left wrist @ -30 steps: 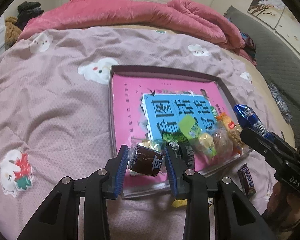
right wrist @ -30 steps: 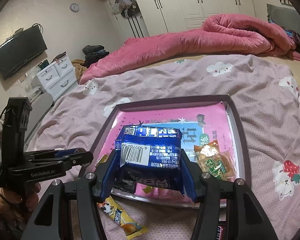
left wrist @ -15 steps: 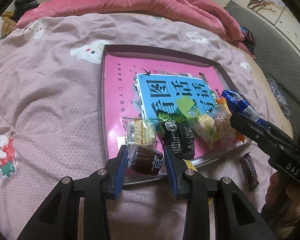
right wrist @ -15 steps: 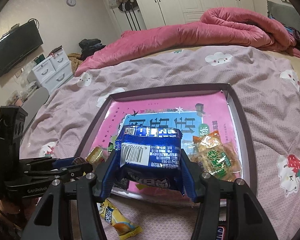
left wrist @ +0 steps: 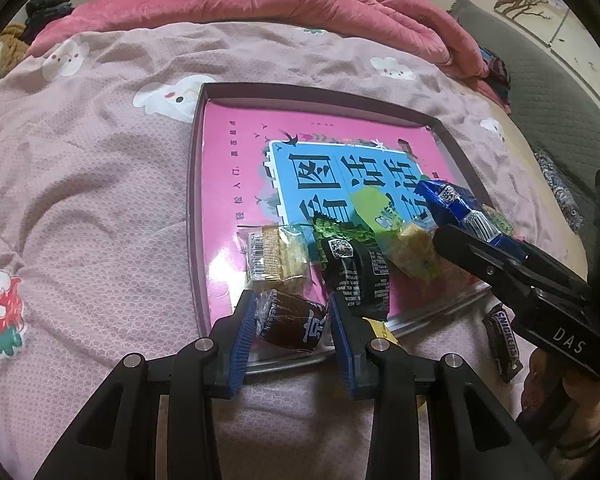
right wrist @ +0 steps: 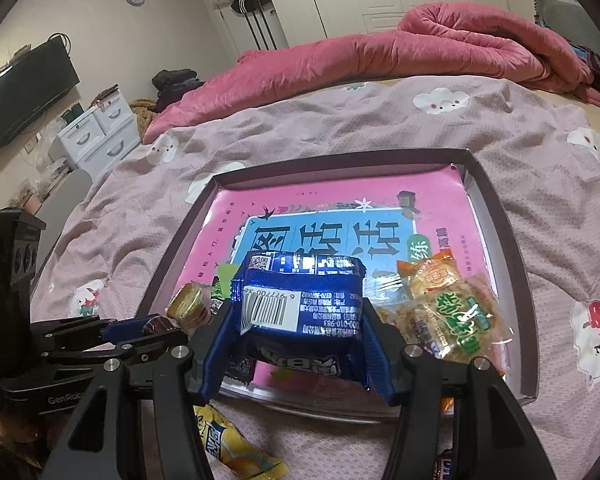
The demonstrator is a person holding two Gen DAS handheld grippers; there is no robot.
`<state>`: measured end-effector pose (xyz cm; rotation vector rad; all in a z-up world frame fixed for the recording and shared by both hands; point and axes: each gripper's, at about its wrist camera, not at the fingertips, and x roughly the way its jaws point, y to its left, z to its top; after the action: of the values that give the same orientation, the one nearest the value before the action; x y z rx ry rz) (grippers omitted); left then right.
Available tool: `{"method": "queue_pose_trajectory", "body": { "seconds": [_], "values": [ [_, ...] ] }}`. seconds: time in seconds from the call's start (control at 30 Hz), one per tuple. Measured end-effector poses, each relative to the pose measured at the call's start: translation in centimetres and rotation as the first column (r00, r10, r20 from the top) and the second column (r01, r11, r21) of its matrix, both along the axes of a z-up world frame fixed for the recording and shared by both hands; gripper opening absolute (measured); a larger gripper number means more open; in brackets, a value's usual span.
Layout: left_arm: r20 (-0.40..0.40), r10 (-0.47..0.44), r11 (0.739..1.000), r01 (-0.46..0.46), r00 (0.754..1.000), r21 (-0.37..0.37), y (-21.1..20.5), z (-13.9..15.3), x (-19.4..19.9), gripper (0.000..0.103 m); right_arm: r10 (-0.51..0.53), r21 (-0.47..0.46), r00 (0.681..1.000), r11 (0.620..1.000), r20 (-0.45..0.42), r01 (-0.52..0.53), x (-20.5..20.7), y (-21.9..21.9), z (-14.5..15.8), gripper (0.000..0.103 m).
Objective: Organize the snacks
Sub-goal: 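Lower and release the blue packet in the tray with the right tool while the left releases the candy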
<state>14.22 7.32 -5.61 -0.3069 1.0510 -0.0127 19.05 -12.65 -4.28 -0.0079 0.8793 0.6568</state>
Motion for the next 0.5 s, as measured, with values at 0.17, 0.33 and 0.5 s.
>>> {"method": "queue_pose_trajectory", "body": {
  "seconds": [0.17, 0.33, 0.5],
  "values": [
    [-0.002, 0.0, 1.0, 0.0, 1.0, -0.001, 0.1, -0.09, 0.05, 0.038, -0.008, -0.011, 1.0, 1.0, 0.007, 0.008, 0.07, 0.24, -0.06, 0.059],
    [-0.003, 0.001, 1.0, -0.001, 1.0, -0.003, 0.16, -0.11, 0.07, 0.038, -0.008, -0.035, 1.0, 0.999, 0.021, 0.009, 0.01, 0.68, -0.13, 0.06],
    [-0.005, 0.002, 1.0, -0.002, 1.0, -0.002, 0.15, -0.12, 0.11, 0.038, -0.009, -0.051, 1.0, 0.999, 0.03, 0.01, -0.16, 0.78, -0.08, 0.061]
  ]
}}
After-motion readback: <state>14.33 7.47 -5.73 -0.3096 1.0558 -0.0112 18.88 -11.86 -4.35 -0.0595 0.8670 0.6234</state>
